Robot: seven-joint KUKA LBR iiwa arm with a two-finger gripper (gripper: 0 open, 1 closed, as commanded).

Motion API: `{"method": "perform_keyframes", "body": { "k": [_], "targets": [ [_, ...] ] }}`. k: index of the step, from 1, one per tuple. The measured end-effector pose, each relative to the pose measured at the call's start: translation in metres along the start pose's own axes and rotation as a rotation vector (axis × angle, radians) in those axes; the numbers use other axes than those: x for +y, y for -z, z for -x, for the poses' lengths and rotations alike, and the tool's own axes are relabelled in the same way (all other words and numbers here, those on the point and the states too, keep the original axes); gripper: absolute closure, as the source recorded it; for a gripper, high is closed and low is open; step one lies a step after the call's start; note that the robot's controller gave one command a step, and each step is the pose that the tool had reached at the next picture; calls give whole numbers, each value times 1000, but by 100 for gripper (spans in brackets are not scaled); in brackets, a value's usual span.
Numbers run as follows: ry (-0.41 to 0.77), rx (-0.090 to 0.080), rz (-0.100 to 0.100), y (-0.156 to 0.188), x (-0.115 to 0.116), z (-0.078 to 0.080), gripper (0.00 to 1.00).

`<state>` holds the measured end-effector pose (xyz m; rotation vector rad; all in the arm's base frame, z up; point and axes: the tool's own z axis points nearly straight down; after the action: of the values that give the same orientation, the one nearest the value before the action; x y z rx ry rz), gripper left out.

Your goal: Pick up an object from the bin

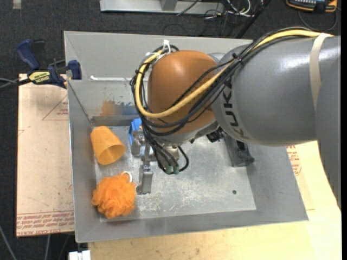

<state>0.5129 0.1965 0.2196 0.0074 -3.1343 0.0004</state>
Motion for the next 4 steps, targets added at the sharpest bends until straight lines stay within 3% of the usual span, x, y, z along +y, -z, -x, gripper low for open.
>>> {"method": "perform_keyframes", "body": {
  "k": [1, 2, 4],
  "targets": [
    [-4, -7, 1, 4, -1, 2, 0],
    [48, -13, 3, -24, 0, -4, 0],
    [345, -17, 2, -134, 15, -18, 0]
  ]
}}
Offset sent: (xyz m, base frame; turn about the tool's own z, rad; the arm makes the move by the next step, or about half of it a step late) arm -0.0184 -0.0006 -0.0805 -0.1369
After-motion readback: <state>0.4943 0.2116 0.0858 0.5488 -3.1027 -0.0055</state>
